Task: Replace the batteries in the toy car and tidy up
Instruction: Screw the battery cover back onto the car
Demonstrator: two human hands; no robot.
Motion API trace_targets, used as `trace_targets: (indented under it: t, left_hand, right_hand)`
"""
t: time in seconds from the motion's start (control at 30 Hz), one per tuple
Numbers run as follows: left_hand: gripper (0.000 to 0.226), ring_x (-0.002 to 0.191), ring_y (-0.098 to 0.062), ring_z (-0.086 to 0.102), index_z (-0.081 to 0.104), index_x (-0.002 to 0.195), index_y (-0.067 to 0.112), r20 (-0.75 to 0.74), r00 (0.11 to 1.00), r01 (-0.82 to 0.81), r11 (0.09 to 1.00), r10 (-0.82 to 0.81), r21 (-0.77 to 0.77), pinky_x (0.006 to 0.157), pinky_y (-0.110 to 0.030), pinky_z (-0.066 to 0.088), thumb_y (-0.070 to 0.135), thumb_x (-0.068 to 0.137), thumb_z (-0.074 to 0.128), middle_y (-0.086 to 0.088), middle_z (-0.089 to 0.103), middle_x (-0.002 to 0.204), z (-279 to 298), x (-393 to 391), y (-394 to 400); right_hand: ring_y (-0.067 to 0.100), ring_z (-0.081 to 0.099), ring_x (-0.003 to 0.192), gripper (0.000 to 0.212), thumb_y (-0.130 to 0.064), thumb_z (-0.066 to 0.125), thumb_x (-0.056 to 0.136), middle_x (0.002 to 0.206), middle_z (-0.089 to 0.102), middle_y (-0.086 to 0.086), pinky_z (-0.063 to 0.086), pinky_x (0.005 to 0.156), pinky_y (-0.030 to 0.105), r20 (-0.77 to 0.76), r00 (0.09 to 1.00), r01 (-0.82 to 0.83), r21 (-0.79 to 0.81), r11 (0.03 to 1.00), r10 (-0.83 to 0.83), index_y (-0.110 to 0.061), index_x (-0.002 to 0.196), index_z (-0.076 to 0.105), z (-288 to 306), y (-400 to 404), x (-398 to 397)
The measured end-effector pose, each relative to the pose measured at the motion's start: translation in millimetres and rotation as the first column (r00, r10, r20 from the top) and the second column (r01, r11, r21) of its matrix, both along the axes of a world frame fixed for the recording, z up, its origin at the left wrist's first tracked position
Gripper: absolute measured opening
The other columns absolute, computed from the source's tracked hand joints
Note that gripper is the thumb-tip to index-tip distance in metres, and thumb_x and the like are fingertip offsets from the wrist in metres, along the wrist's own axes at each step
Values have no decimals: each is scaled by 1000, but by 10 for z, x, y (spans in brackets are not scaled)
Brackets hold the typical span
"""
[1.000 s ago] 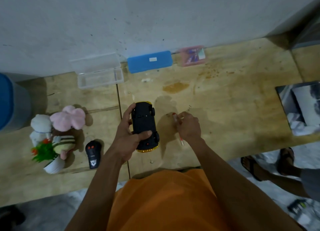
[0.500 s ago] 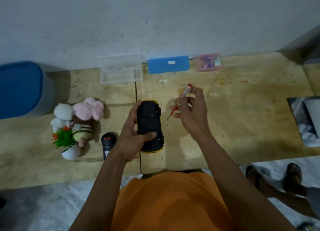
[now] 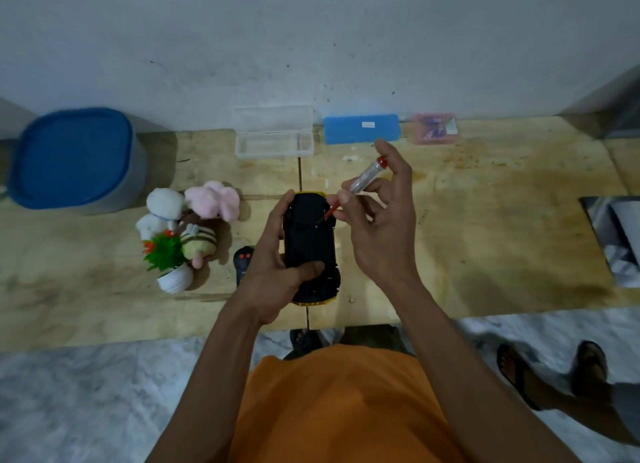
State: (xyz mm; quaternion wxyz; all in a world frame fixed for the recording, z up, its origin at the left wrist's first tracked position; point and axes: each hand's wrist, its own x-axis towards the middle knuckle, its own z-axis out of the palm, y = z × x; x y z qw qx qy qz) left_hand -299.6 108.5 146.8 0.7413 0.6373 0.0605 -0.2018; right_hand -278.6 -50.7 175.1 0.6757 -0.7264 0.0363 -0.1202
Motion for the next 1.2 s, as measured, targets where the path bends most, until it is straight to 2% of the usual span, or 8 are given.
trace_targets:
  t: [0.27,0.5,0.63,0.73,0.87,0.97,1.07,1.2]
  left_hand:
    - [107,117,-24,66,30,152,44,23,1000,4,1000,-4,-19,84,-38,59,-24,79,68,-1,44,153,-23,-134,183]
    - [107,116,-22,66,30,152,43,26,1000,-3,1000,3,0,83,-36,59,-24,78,69,-2,47,150,-6,-189,234]
    - [108,114,-21,67,31,152,44,22,1000,-6,1000,6,2,81,-35,59,-25,78,68,-4,47,148,24,-186,243]
    - [108,109,-20,69,31,152,44,19,1000,-11,1000,11,2,81,-36,60,-25,77,69,-7,47,145,52,-164,240]
    - [107,103,-3,69,31,153,39,46,999,-8,999,6,37,76,-28,60,-24,77,70,-3,46,144,82,-164,224]
    - [107,105,-10,70,33,151,41,36,999,-16,1000,15,27,77,-33,61,-24,76,71,-7,46,144,76,-145,237]
    - [107,103,-14,70,34,150,45,26,999,-27,999,26,40,77,-37,61,-22,76,73,-7,47,143,64,-118,233]
    - [107,109,-21,68,36,148,46,36,999,-27,998,25,52,80,-39,61,-21,74,74,-5,47,144,45,-116,221]
  right_hand:
    - [24,74,88,61,-1,60,99,100,65,17,61,81,50,9,1000,-12,34,999,12,-19,149,31,26,167,-160]
    - [22,74,88,60,-1,59,98,98,66,11,62,81,46,21,1000,-1,20,1000,1,-18,149,32,35,231,-221]
    - [20,74,88,58,-1,60,98,96,67,6,62,80,42,69,998,-2,-19,1000,3,-16,147,34,43,256,-246]
    - [15,74,86,57,-5,64,97,96,66,0,63,76,37,112,994,4,-81,997,6,-23,144,38,36,266,-243]
    - [10,71,97,60,-10,69,94,112,69,8,58,77,17,213,976,22,-256,967,34,-26,143,38,32,263,-237]
    - [11,69,112,56,-2,63,97,129,66,13,58,83,19,261,962,-3,-274,962,78,-12,147,41,60,258,-227]
    - [6,70,104,57,2,69,93,120,70,13,56,80,15,347,937,64,-309,949,50,-7,144,45,59,226,-162]
    - [11,70,104,53,2,66,94,123,67,7,58,79,17,402,912,73,-352,933,80,-5,142,44,91,203,-126]
